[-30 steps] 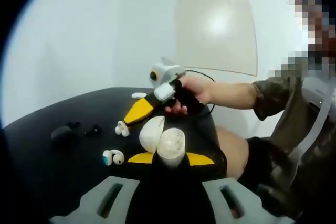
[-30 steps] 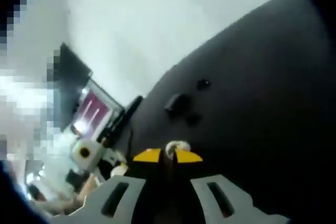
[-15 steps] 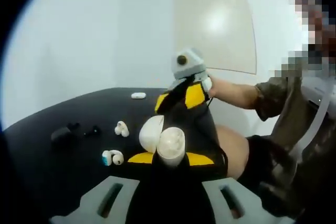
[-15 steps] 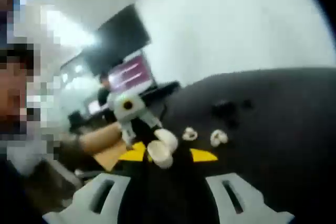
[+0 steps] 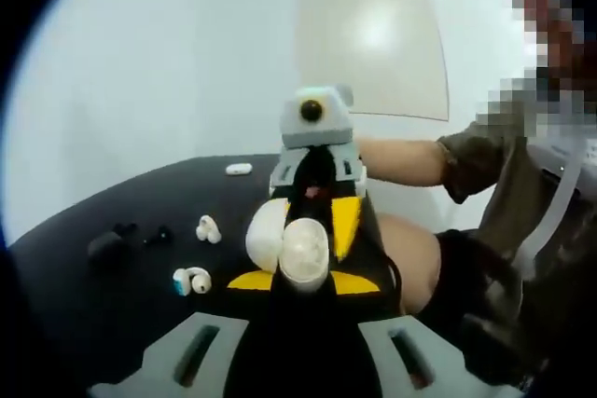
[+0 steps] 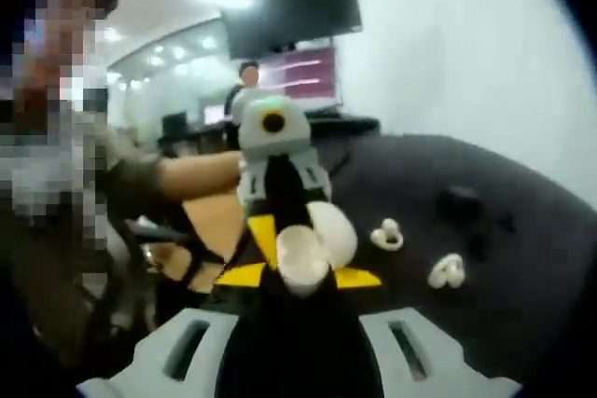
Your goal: Pick up three earphones and place each one into its charging case using tactile feedback, ensure that each earphone is properly inserted and securely positioned inside the case.
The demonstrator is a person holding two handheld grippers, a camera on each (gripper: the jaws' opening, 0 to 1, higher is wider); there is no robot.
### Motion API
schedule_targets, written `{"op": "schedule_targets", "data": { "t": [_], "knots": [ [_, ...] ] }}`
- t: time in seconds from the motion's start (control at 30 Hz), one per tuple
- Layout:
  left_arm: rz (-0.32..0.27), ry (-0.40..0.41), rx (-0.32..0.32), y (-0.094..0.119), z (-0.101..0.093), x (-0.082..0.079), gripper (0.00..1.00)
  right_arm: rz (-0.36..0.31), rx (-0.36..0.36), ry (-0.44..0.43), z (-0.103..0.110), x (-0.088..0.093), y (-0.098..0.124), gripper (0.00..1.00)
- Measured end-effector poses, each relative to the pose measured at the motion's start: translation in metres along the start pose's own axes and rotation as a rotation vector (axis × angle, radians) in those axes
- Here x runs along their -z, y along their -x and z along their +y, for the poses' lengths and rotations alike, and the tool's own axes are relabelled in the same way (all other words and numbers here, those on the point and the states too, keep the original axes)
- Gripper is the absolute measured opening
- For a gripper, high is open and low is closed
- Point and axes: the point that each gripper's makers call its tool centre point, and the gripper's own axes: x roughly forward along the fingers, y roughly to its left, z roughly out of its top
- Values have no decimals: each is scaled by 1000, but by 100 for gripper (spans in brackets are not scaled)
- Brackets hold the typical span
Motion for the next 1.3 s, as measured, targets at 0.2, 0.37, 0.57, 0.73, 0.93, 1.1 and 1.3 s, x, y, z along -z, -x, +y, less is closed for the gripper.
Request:
{"op": "schedule_targets", "data": {
  "t": [0.2,0.37,0.57,0.73,0.93,1.1,1.3],
  "knots": [
    [7,-28,-41,-3,2,0,17,-67,-5,31,4,2,9,22],
    [5,-52,-25,-5,-4,-1,18,-75,9,87,11,2,8,22],
    [10,-22,11,-7,-10,-1,18,-79,-3,101,16,2,9,22],
    [8,-21,9,-6,-12,-1,18,-84,20,117,15,1,10,23],
    [6,-29,-7,-4,-13,-2,18,-425,94,33,-9,-60,72,22],
    [6,-19,3,-4,-12,-3,18,-247,287,-272,-60,-64,67,12],
    [4,-18,1,-7,-12,-4,18,170,288,-326,-70,-22,9,11]
  ]
}}
